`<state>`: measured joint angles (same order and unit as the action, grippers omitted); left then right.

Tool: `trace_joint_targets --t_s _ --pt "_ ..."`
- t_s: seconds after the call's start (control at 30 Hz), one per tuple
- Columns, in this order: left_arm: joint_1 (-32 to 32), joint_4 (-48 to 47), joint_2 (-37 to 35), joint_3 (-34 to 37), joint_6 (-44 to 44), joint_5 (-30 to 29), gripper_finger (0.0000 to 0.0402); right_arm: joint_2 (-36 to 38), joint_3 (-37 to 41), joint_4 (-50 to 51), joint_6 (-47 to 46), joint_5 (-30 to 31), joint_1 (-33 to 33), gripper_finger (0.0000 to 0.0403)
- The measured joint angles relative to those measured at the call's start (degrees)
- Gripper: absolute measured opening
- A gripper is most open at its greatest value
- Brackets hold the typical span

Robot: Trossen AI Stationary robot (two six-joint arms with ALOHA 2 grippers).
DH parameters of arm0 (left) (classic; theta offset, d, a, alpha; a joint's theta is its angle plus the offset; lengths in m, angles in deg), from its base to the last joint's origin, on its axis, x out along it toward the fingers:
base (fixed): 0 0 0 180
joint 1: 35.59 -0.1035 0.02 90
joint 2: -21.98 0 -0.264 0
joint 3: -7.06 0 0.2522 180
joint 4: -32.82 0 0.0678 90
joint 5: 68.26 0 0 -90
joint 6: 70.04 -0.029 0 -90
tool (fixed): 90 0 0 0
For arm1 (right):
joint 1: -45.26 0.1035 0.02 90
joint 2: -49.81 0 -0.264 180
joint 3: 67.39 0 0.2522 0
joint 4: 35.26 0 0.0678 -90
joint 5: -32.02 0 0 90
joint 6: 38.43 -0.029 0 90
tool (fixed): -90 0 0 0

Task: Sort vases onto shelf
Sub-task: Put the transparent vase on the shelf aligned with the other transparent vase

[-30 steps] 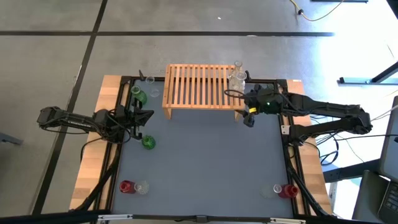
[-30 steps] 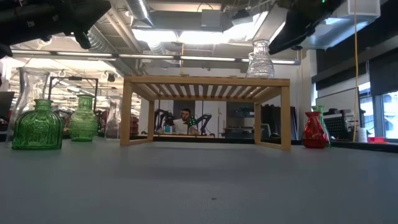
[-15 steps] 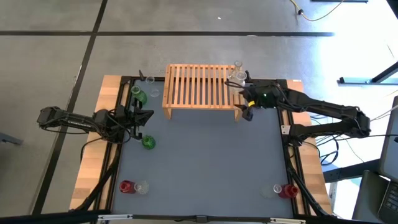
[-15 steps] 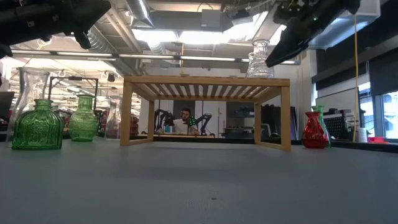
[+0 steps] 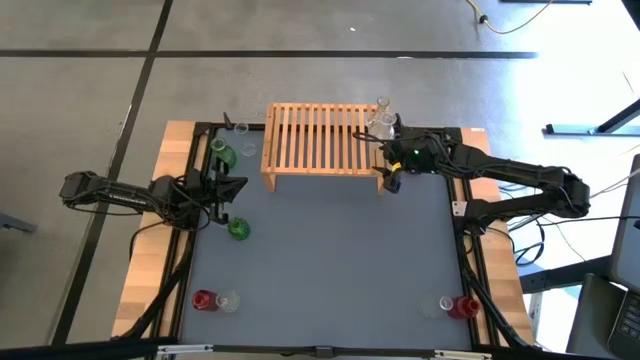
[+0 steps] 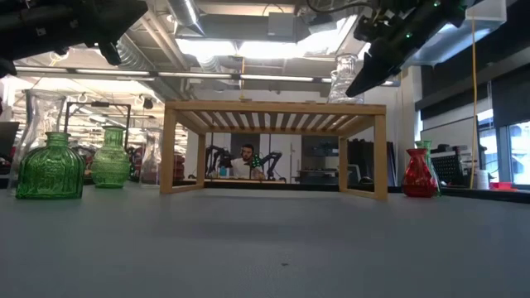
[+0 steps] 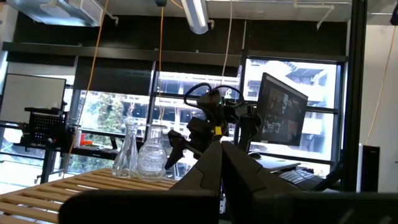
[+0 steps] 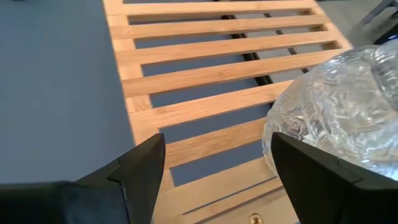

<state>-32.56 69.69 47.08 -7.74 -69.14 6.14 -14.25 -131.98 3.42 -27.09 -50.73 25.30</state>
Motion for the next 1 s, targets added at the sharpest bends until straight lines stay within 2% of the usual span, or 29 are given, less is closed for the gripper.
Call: trace_joint_targets --t_s 0.37,0.6,0.73,1.0 --pt "-0.01 0.02 0.0 0.0 0.03 0.0 0.0002 0.02 0.0 0.05 1.29 0.7 0.07 0.0286" --pt "-0.02 0.0 0.02 0.0 0.0 0.0 0.0002 0.06 -2.37 3.07 -0.74 -3.49 0.24 0.0286" --pt "-0.02 0.02 0.0 0.0 0.02 0.0 0.0002 0.2 -6.92 8.68 -2.7 -4.37 2.62 0.0286" --pt "0.0 0.0 0.01 0.0 0.04 0.0 0.0002 0.26 -14.43 21.65 -11.03 -4.47 12.27 0.0286"
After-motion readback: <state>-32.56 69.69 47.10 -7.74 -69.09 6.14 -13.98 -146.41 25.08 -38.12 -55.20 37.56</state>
